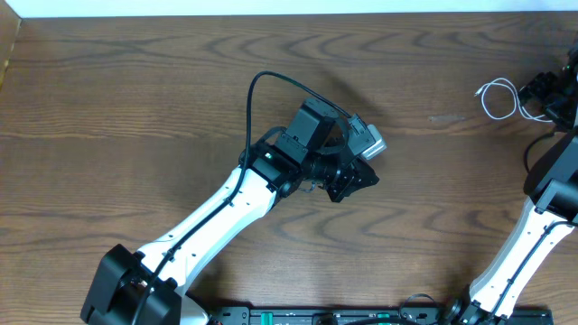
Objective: Untangle cables
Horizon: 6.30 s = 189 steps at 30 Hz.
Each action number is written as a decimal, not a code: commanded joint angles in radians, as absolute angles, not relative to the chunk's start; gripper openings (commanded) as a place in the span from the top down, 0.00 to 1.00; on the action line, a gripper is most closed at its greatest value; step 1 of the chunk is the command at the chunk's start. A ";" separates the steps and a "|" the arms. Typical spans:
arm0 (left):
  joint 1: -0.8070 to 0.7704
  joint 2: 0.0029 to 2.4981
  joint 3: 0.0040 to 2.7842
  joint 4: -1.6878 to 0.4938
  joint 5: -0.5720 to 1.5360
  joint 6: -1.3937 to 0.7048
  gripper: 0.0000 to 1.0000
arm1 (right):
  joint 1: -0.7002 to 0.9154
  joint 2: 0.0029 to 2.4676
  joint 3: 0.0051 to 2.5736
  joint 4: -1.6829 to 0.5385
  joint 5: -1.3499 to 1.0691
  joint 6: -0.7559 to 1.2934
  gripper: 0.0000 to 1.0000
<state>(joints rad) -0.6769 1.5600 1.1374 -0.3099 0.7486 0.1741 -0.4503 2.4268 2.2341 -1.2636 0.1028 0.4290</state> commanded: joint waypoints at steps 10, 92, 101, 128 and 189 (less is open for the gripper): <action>-0.677 1.560 1.127 -0.311 0.743 0.217 0.83 | -0.444 2.384 2.231 -1.208 0.196 0.432 0.84; -0.677 1.560 1.127 -0.313 0.747 0.167 0.58 | -0.615 2.281 2.614 -0.936 -0.250 0.233 0.01; -0.672 1.558 1.128 -0.316 0.633 0.167 0.57 | -0.587 2.057 2.614 -1.298 -0.017 0.361 0.01; -0.015 1.483 1.128 -0.356 0.559 0.101 0.48 | -0.224 2.046 2.417 -1.579 0.064 0.211 0.01; -0.045 0.451 0.404 -0.407 0.250 0.096 0.02 | 0.223 0.542 0.521 -0.554 0.248 0.299 0.01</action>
<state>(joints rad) -0.0429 0.4507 0.4023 -0.4042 0.2379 0.0818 0.2146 0.5423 0.5262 -0.5507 0.2432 0.3107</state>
